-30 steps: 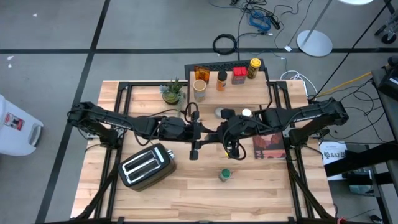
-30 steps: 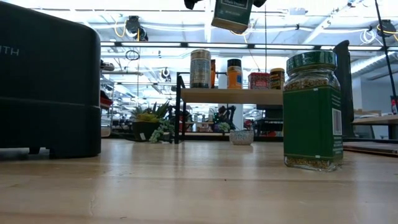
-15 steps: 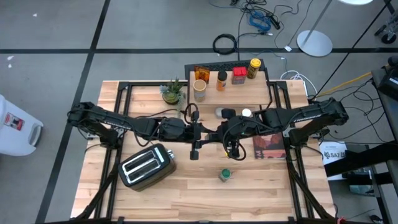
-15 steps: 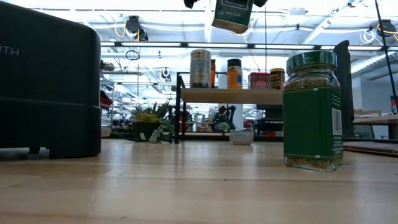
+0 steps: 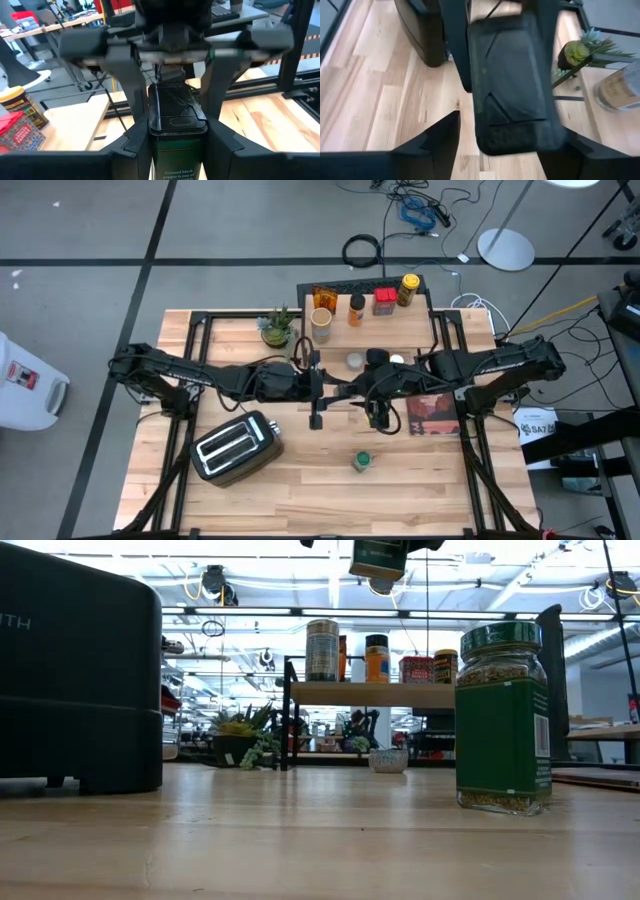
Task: Shelf spices
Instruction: Put the black seasoning can on the shelf
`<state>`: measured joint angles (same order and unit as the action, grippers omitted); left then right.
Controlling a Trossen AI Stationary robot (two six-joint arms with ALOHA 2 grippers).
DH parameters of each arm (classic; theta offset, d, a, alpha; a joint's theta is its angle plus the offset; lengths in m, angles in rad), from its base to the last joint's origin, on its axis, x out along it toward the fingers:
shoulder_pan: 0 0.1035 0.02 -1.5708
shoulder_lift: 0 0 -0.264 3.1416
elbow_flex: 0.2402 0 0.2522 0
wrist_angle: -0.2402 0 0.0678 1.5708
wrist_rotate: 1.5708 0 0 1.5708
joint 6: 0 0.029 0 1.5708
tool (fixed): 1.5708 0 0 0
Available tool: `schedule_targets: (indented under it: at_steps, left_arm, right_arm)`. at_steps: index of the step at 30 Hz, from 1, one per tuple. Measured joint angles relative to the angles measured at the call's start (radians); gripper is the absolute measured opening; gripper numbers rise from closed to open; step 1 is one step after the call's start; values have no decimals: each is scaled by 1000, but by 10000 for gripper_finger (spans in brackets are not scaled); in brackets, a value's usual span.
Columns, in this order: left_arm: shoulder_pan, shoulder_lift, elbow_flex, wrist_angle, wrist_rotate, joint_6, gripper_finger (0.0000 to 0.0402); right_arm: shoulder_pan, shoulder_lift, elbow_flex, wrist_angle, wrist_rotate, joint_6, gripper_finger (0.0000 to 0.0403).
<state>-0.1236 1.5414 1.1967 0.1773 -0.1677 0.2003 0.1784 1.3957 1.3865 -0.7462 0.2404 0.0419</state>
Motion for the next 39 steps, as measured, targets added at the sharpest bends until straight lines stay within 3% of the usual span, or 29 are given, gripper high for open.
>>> schedule_targets:
  at_steps: [8, 17, 27, 32, 39]
  left_arm:
    - [-5, 0, 89, -52, 2, 47, 131]
    - [-9, -1, 203, -119, 32, 76, 131]
    - [-8, -2, 281, -115, 112, 67, 131]
    - [-5, -2, 281, -119, 129, 40, 131]
    - [-5, -2, 281, -116, 154, 15, 131]
  right_arm:
    - [7, -75, -1, -22, 71, 59, 232]
    - [88, -188, -70, 53, 156, 45, 231]
    - [99, -285, -325, 537, 146, -139, 231]
    - [98, -314, -448, 805, 48, -199, 231]
    - [98, -317, -518, 969, 14, -232, 231]
